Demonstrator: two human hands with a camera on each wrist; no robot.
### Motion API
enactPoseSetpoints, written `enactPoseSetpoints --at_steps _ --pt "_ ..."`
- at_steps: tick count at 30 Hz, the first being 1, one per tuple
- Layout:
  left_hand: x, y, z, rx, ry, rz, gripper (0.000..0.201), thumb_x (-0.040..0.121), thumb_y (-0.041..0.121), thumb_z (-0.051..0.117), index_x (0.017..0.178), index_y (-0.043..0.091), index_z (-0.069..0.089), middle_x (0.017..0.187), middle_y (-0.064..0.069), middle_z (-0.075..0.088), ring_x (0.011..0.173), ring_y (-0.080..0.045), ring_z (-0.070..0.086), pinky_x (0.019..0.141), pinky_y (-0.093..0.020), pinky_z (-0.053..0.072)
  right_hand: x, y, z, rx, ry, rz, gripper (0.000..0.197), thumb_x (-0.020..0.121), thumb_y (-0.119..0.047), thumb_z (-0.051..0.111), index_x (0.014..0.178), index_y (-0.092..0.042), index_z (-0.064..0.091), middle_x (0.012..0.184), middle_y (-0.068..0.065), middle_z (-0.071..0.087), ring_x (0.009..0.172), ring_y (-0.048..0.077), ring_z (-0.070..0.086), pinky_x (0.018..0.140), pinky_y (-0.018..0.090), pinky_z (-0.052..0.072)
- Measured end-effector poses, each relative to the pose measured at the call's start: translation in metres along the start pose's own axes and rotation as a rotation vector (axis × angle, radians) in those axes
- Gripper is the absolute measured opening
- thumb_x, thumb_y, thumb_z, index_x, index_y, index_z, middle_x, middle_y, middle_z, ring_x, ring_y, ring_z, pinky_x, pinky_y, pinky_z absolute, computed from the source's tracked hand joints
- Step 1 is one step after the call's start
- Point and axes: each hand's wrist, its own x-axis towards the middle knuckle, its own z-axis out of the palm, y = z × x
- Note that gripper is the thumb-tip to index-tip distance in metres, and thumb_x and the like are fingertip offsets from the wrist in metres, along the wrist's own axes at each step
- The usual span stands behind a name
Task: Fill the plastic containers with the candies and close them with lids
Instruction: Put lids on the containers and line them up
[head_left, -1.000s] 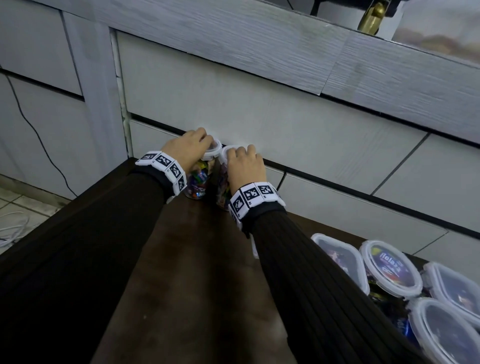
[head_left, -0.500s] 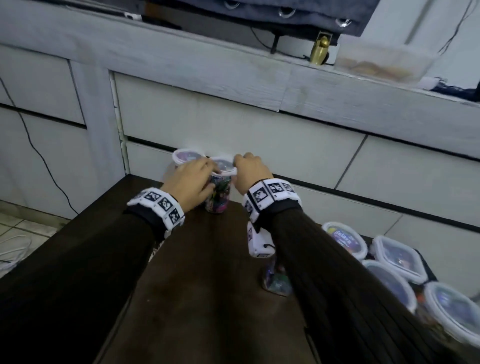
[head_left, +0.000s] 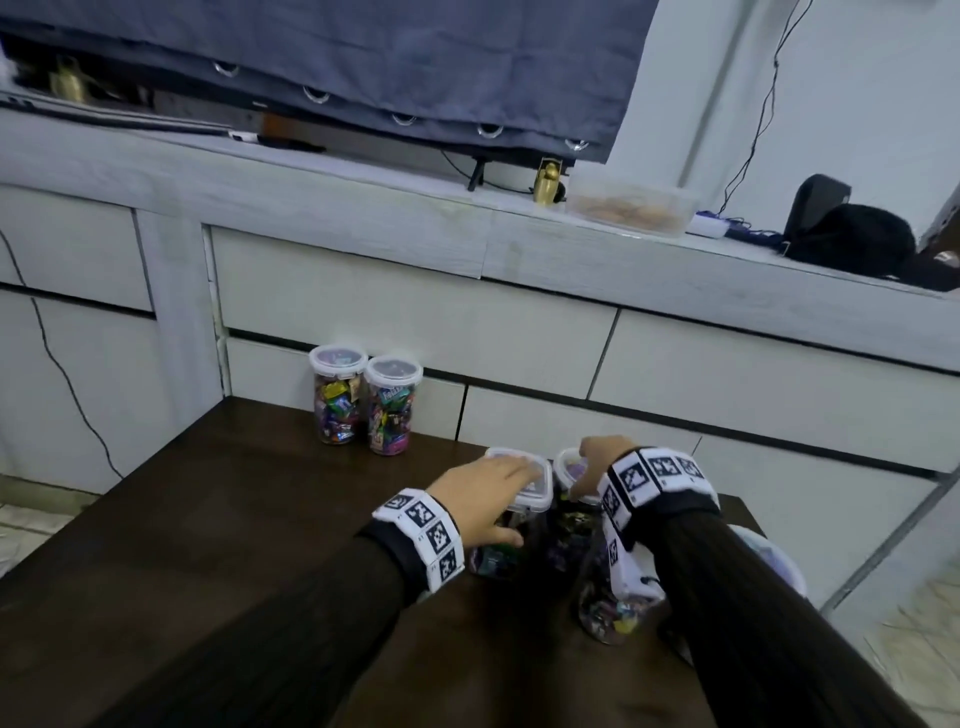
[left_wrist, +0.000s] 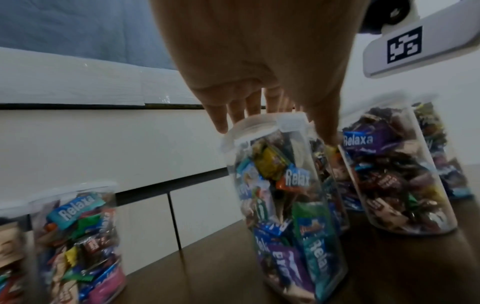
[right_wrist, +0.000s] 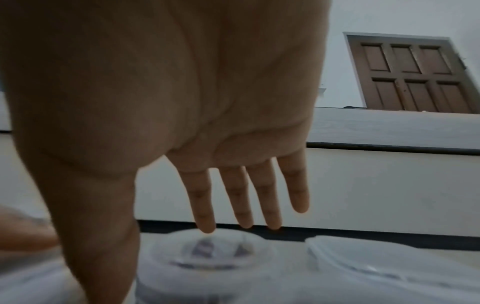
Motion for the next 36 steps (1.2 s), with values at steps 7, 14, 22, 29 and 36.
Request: enactPoseSetpoints --at_steps 7,14,22,29,36 --pt "-0.003 -0.007 0.0 0.175 0.002 -0.034 0.073 0.09 -0.004 0.053 0.153 0.017 0.022 0.161 -0.004 0.019 0.146 -0.021 0.023 0.108 -0.039 0.037 -0.022 -0.009 -0.001 -0.117 0.051 -0.081 0.035 0.092 -0.015 0.055 0.127 -0.009 0.052 0.128 0.011 0.057 0.116 0.029 0.057 0.093 0.037 0.045" --pt "-0.013 -0.035 -0.003 0.211 -0.003 -0.147 0.07 0.092 0.001 0.053 0.153 0.018 0.022 0.16 -0.005 0.021 0.145 -0.023 0.027 0.105 -0.043 0.043 -0.027 -0.046 -0.009 -0.105 0.089 -0.223 0.034 0.096 -0.005 0.042 0.129 -0.001 0.048 0.132 0.019 0.052 0.12 0.035 0.053 0.094 0.039 0.043" --pt "-0.017 -0.057 -0.002 0.205 0.037 -0.177 0.072 0.091 0.003 0.057 0.152 0.02 0.025 0.159 -0.004 0.026 0.143 -0.023 0.031 0.102 -0.042 0.045 -0.018 -0.064 0.007 0.046 0.178 -0.155 0.028 0.092 0.001 0.048 0.12 -0.001 0.047 0.118 0.016 0.059 0.11 0.035 0.057 0.09 0.041 0.046" --pt "-0.01 -0.063 -0.002 0.237 0.087 -0.224 0.061 0.094 0.004 0.052 0.149 0.017 0.03 0.156 -0.005 0.031 0.141 -0.022 0.033 0.101 -0.038 0.043 -0.005 -0.071 0.034 0.207 0.251 -0.195 0.04 0.093 -0.002 0.047 0.131 -0.006 0.038 0.127 0.017 0.048 0.12 0.035 0.045 0.088 0.036 0.045" --pt "0.011 -0.088 -0.007 0.375 0.097 -0.279 0.05 0.098 0.006 0.043 0.146 0.015 0.034 0.15 -0.003 0.04 0.136 -0.022 0.04 0.098 -0.035 0.046 0.031 -0.078 0.043 0.014 0.339 -0.263 0.053 0.089 -0.002 0.053 0.137 -0.009 0.032 0.133 0.018 0.041 0.119 0.038 0.044 0.094 0.038 0.043"
